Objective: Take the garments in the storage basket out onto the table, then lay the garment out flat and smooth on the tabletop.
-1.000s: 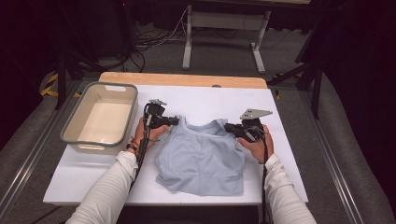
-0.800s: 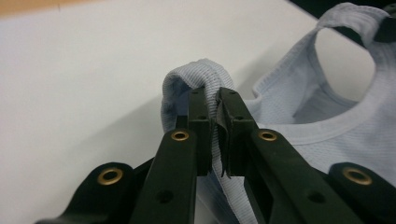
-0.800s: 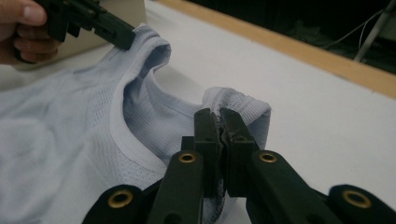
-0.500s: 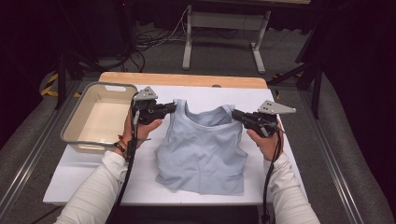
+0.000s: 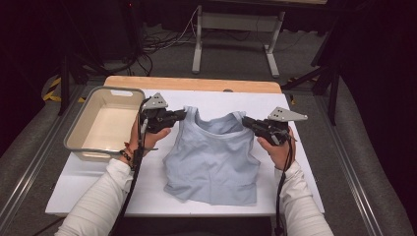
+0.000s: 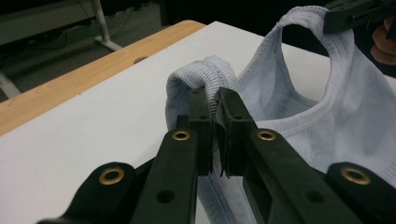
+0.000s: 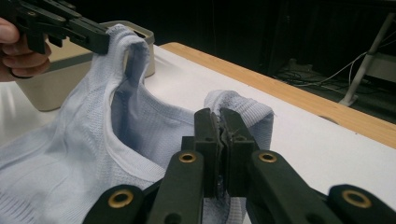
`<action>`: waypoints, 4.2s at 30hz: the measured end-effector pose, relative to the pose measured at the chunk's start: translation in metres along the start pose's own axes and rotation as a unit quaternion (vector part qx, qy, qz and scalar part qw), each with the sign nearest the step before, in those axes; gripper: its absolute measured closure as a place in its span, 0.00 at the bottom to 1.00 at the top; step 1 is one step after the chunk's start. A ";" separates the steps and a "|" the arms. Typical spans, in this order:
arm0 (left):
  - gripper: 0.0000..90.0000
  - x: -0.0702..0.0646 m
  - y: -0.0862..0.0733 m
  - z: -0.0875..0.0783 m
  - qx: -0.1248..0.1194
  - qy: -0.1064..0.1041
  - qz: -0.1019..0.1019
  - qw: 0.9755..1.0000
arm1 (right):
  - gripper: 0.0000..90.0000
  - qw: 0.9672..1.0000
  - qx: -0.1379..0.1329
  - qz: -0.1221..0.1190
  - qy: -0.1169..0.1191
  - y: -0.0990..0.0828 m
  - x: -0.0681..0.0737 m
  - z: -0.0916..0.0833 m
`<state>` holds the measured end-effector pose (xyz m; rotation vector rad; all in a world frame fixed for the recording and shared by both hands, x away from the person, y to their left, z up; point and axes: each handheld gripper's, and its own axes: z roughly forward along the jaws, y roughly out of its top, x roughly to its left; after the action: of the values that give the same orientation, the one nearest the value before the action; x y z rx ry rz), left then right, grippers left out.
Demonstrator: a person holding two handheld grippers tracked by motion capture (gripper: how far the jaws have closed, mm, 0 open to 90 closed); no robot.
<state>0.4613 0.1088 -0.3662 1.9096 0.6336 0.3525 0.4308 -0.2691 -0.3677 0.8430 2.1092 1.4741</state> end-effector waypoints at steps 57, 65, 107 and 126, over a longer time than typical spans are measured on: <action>0.94 -0.048 0.050 -0.101 -0.093 0.008 0.067 0.993 | 0.96 0.995 -0.087 -0.055 0.015 0.073 0.070 -0.058; 0.95 -0.069 0.067 -0.131 -0.115 -0.005 0.075 0.991 | 0.96 0.990 -0.116 -0.076 0.038 0.098 0.096 -0.083; 0.72 0.031 0.029 0.043 0.014 0.120 -0.064 0.991 | 0.83 0.992 0.036 0.033 -0.114 0.038 -0.022 0.055; 0.43 -0.007 -0.048 0.033 0.121 0.107 -0.003 0.987 | 0.59 0.992 0.096 0.038 -0.072 -0.032 -0.005 0.009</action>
<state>0.4593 0.0951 -0.4232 2.1161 0.8573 0.5010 0.4327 -0.2745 -0.4012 1.0781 2.1559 1.2197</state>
